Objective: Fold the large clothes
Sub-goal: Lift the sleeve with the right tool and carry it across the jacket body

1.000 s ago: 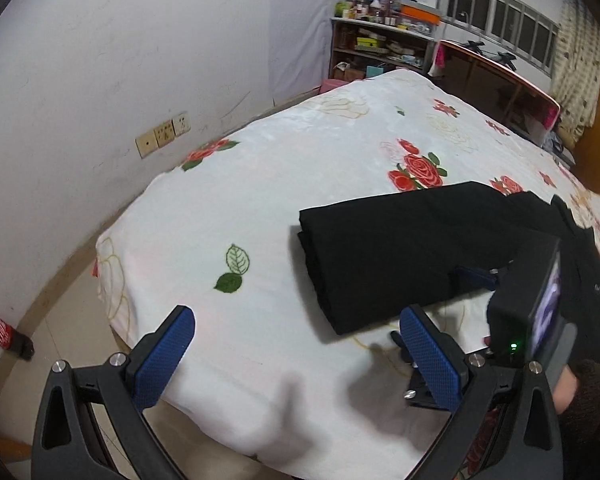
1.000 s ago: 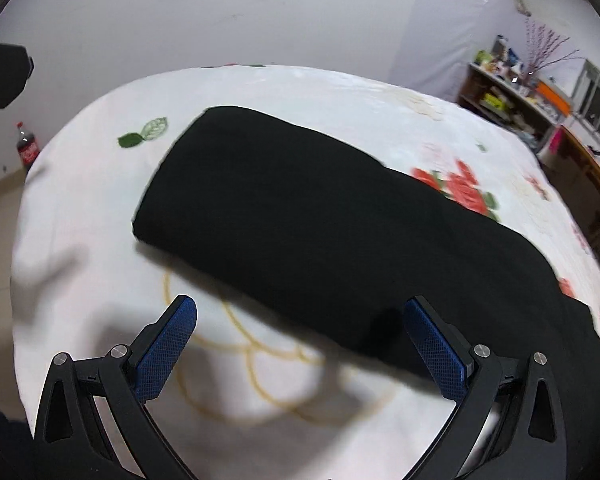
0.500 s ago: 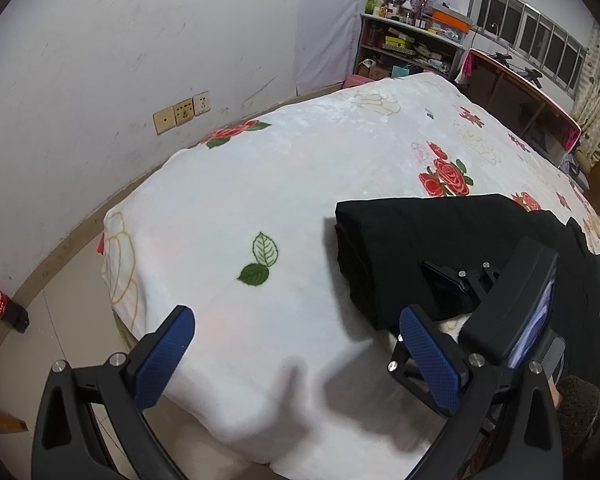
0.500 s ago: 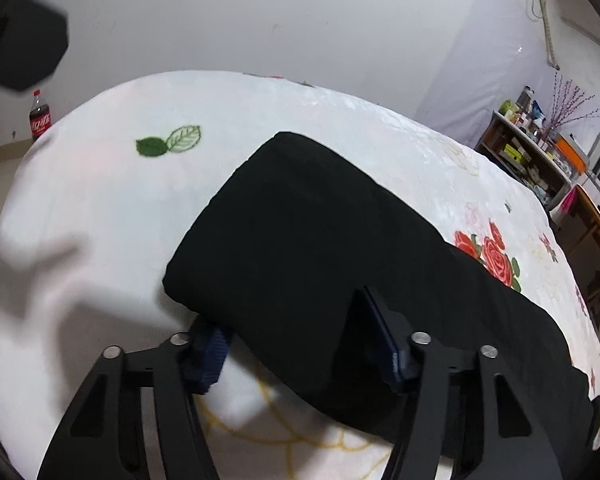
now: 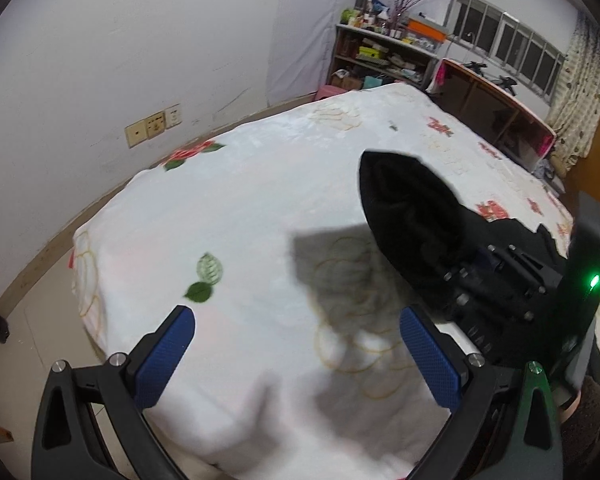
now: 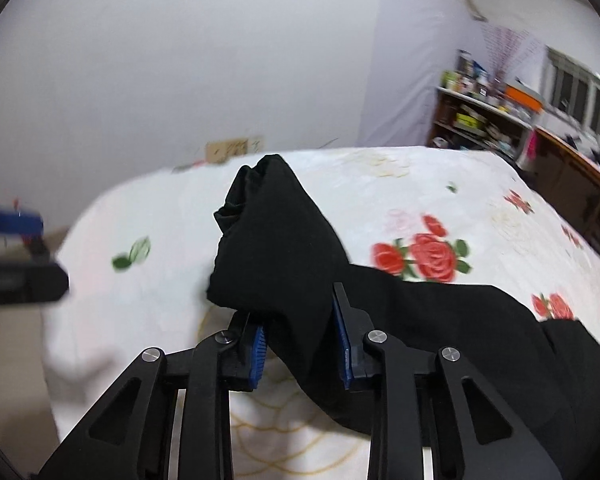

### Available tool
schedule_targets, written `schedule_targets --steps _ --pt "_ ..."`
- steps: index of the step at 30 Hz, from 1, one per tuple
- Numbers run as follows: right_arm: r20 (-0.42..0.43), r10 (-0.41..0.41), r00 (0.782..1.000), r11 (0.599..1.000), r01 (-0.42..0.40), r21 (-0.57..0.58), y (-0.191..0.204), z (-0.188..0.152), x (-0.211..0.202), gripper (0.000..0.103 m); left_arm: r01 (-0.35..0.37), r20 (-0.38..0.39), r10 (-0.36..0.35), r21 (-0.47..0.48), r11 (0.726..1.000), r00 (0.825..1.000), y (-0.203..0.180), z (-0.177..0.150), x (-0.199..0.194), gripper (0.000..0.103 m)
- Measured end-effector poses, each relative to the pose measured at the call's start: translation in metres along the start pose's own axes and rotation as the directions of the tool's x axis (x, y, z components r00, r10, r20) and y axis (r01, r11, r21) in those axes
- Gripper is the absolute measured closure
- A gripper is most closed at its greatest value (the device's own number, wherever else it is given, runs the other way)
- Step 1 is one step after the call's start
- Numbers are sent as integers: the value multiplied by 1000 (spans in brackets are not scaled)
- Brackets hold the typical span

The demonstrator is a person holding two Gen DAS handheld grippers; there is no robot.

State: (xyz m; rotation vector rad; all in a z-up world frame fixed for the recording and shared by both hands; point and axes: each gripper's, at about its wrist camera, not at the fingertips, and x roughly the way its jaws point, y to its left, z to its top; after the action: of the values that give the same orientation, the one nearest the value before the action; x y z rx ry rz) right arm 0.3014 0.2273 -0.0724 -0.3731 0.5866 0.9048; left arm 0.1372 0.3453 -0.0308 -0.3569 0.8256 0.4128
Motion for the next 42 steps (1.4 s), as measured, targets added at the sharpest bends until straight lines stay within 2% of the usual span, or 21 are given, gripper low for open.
schedule_targets --steps 5,11,14,18,23,26,29,34,42 --pt "41 -39 998 994 35 105 -42 11 -33 77 47 17 -48 41 998 999 -30 8 2 0" --pt "82 -108 991 969 87 231 -88 6 -78 79 137 19 -138 71 988 990 -79 18 15 0" --pt "104 -167 980 954 134 269 -110 1 -103 81 185 20 -188 100 978 982 -110 24 24 0" --pt "127 -237 963 922 182 341 -144 -7 -132 81 280 -9 -280 91 956 960 -141 30 37 0" --pt "143 -311 940 874 223 431 -186 -25 -169 81 265 -23 -265 156 951 964 -180 31 47 0" --pt "150 -352 924 844 244 478 -205 -34 -188 81 280 -33 -279 168 945 960 -198 30 53 0" --pt "141 -397 907 811 274 517 -225 -49 -205 81 235 -19 -236 216 948 972 -215 30 58 0" --pt "114 -445 888 768 312 559 -248 -74 -223 81 238 -28 -238 238 942 971 -243 26 68 0" --pt "65 -508 859 702 369 609 -274 -108 -242 81 292 -49 -290 247 924 956 -277 21 84 0"
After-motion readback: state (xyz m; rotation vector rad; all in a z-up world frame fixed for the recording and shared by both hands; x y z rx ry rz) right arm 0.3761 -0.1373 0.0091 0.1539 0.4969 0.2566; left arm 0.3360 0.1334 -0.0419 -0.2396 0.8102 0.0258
